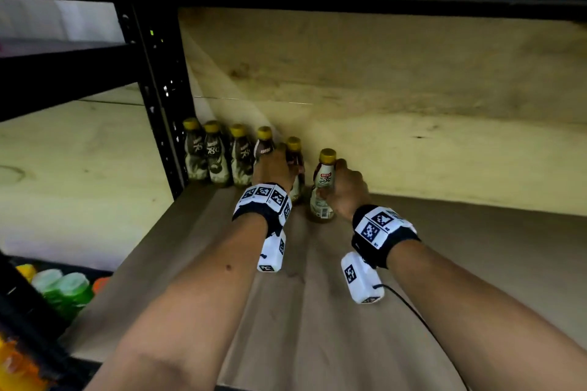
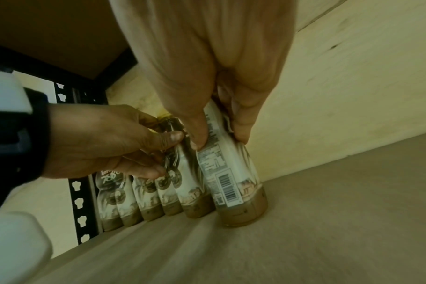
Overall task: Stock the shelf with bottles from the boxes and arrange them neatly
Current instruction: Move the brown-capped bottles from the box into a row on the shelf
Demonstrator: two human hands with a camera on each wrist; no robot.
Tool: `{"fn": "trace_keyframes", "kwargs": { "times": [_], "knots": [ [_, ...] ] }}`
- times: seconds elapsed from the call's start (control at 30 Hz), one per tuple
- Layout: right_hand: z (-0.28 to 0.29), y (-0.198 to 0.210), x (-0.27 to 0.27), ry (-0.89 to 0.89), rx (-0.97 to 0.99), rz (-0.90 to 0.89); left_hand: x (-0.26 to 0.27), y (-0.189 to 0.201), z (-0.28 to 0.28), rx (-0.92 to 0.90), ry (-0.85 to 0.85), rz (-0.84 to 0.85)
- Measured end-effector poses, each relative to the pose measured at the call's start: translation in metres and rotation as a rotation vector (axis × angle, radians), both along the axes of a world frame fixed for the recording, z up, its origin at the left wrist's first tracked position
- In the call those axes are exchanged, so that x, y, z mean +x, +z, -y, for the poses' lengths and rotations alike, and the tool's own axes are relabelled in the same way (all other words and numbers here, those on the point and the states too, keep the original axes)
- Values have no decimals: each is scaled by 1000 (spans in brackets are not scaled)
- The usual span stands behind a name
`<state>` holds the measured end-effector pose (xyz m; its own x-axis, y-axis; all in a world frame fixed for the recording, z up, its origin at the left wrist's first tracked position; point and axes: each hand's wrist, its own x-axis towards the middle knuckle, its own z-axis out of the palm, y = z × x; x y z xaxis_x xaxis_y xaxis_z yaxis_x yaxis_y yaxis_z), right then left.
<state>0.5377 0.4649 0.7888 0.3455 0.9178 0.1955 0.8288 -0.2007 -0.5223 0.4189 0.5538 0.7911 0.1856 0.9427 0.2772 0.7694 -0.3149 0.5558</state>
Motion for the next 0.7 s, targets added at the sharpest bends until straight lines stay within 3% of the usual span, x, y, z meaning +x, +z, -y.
{"fn": "trace_keyframes", "kwargs": {
  "times": [0.27,0.7],
  "knots": [
    [-27,2,-7,-39,-14,54,-2,0,-34,-4,-13,-15],
    [-70,4,-9,-60,56,-19,-2,-3,-33,-13,-14,50]
  ]
}}
